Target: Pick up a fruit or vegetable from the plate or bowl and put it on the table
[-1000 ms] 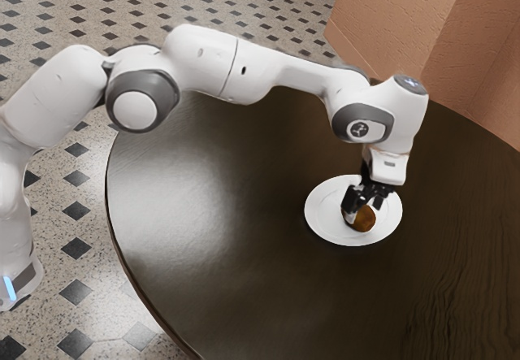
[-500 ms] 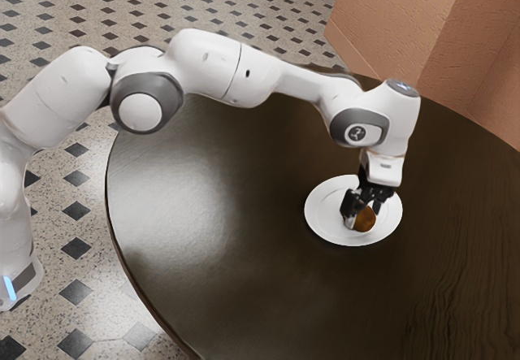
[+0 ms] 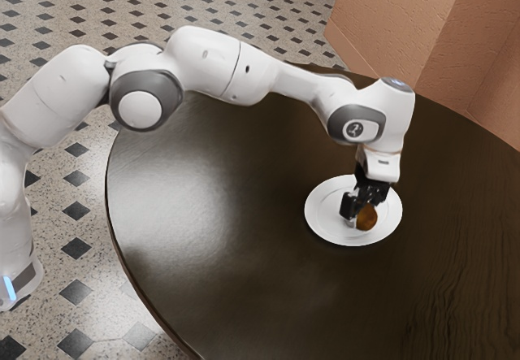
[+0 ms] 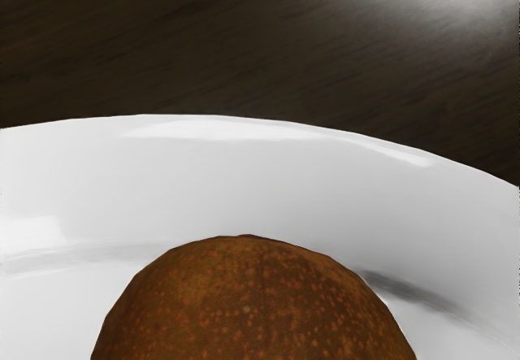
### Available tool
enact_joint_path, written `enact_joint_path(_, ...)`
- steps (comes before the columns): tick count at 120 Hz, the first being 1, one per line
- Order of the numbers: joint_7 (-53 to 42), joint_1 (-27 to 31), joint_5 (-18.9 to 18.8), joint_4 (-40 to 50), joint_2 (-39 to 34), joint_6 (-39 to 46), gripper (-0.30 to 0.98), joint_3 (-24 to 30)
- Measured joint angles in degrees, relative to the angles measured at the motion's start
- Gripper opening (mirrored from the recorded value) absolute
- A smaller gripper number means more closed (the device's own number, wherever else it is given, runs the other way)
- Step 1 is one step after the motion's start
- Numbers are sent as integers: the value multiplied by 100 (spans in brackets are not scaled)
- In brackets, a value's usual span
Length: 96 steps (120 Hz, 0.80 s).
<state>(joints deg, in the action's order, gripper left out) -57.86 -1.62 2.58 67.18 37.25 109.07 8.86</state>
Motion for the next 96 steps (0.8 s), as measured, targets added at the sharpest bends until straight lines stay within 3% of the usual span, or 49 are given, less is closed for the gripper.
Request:
enact_joint_path(32,100,-576,-15,-30,-626,39,27,-81)
enact_joint_path(47,136,-539,-1,-30,-745,53,26,-354)
enact_joint_path(81,184,1191,28,-11,-907,62,28,-658)
enact_joint_path(96,197,1461,36,6,-959,59,25,-677)
